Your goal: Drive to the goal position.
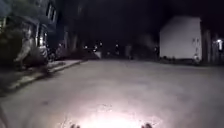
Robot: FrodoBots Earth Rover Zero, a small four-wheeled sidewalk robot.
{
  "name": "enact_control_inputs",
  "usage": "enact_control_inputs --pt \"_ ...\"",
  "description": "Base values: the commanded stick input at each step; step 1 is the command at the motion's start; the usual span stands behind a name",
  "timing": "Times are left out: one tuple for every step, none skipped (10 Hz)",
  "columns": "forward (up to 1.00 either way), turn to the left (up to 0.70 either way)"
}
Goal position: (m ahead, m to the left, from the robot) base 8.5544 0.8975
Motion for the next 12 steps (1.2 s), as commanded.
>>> enact_control_inputs --pt "1.0 0.0" --pt "1.0 0.0" --pt "1.0 0.0" --pt "1.0 0.0" --pt "1.0 0.0" --pt "1.0 0.0" --pt "1.0 0.0" --pt "1.0 0.0" --pt "1.0 0.0" --pt "1.0 0.0" --pt "1.0 0.0" --pt "1.0 0.0"
